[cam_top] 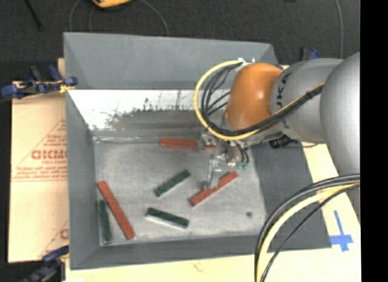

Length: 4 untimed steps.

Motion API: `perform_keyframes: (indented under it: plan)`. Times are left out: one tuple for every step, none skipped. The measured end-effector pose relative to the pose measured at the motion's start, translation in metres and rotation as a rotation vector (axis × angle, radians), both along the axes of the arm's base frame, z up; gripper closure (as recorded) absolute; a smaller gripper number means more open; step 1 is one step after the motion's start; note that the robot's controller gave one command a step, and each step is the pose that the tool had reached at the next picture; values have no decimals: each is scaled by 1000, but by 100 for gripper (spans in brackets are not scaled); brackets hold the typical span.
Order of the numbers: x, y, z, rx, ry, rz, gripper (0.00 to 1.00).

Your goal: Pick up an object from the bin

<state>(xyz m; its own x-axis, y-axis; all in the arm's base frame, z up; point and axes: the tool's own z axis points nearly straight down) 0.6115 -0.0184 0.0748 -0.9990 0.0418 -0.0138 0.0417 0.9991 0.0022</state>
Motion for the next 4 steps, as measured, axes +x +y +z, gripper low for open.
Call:
perform_keyframes:
  plan:
    - [-5, 34, -1, -4, 4, -25, 0]
    - [-2, 54, -1, -2, 6, -22, 0]
    - [-13, 1, 1, -4, -8, 101, 100]
    - [-17, 1, -3, -3, 7, 101, 0]
